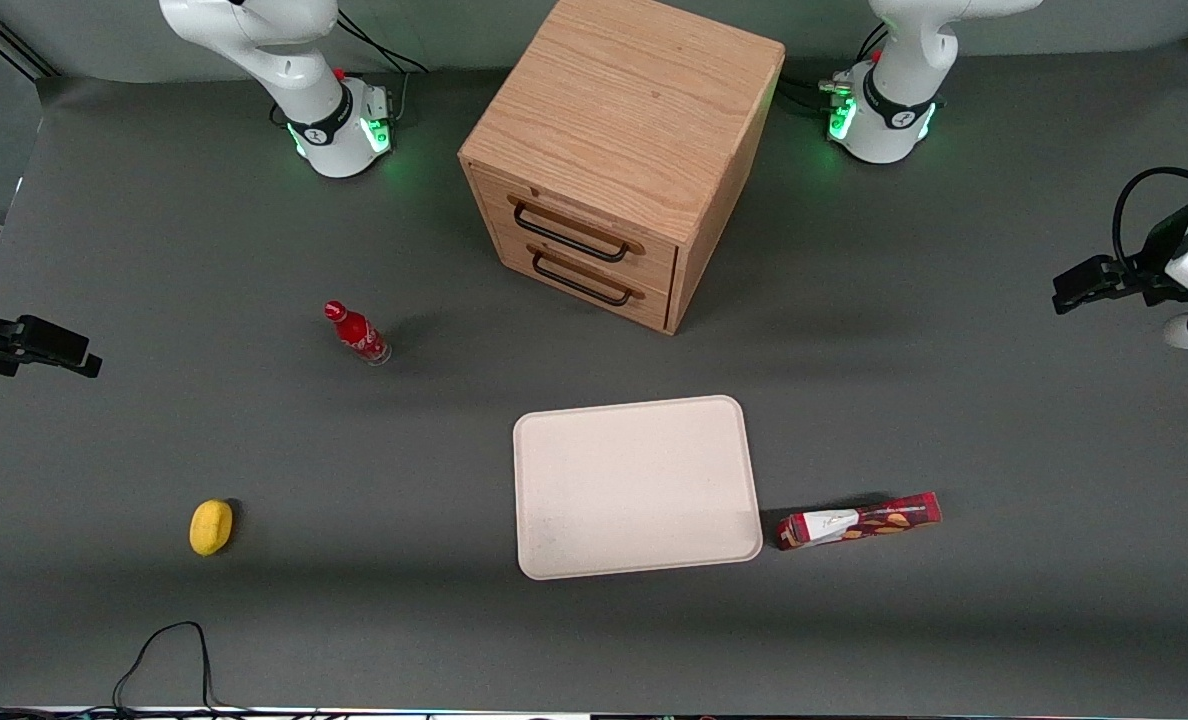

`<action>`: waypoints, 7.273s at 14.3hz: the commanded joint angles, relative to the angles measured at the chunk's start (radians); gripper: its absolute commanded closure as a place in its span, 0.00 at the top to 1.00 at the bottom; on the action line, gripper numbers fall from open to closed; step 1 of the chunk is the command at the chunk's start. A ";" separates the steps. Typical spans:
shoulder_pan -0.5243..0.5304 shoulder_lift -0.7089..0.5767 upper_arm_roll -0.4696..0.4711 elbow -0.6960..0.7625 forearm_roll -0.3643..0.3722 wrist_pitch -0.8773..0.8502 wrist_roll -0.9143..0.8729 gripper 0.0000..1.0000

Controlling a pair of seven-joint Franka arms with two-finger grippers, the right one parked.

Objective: Place red cookie box on tray
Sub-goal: 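Move the left gripper over the red-and-white cookie box beside the tray, then lower the left gripper and close it on the cookie box's end, then lift the cookie box upright with the left gripper, then carry the upright box over the white tray and lower it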

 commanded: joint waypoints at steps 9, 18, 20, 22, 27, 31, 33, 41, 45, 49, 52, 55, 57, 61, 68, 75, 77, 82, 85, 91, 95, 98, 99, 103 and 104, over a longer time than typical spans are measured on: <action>0.003 0.004 -0.008 0.059 -0.004 -0.087 0.015 1.00; -0.160 0.116 -0.048 0.276 -0.019 -0.254 0.218 1.00; -0.163 0.174 -0.147 0.379 -0.018 -0.277 0.230 1.00; -0.139 0.202 -0.235 0.419 -0.008 -0.267 0.388 0.98; -0.088 0.257 -0.244 0.461 -0.024 -0.234 0.866 1.00; -0.082 0.294 -0.238 0.470 -0.022 -0.196 1.140 1.00; -0.082 0.355 -0.238 0.468 -0.019 -0.127 1.239 1.00; -0.097 0.571 -0.235 0.435 0.146 0.112 1.245 1.00; -0.085 0.657 -0.234 0.370 0.151 0.256 1.239 1.00; -0.085 0.740 -0.214 0.364 0.151 0.364 1.237 1.00; -0.085 0.769 -0.209 0.355 0.159 0.431 1.240 1.00; -0.085 0.795 -0.209 0.355 0.159 0.467 1.237 1.00; -0.085 0.802 -0.209 0.353 0.160 0.488 1.237 1.00; -0.085 0.811 -0.209 0.355 0.160 0.505 1.239 0.87; -0.094 0.806 -0.177 0.352 0.160 0.523 1.239 0.00; -0.103 0.687 -0.177 0.362 0.159 0.331 1.170 0.00; -0.106 0.590 -0.178 0.361 0.159 0.187 1.124 0.00; -0.080 0.354 -0.175 0.347 0.146 -0.010 1.069 0.00; -0.080 0.231 -0.159 0.246 0.131 -0.014 1.049 0.00; -0.117 0.255 -0.165 0.272 0.073 -0.010 0.751 0.00; -0.271 0.410 -0.165 0.397 0.077 -0.007 0.243 0.00; -0.336 0.594 -0.163 0.598 0.080 0.014 -0.038 0.00; -0.350 0.654 -0.163 0.661 0.079 0.022 -0.109 0.00; -0.364 0.768 -0.165 0.694 0.067 0.164 -0.365 0.00; -0.370 0.791 -0.165 0.692 0.067 0.183 -0.440 0.00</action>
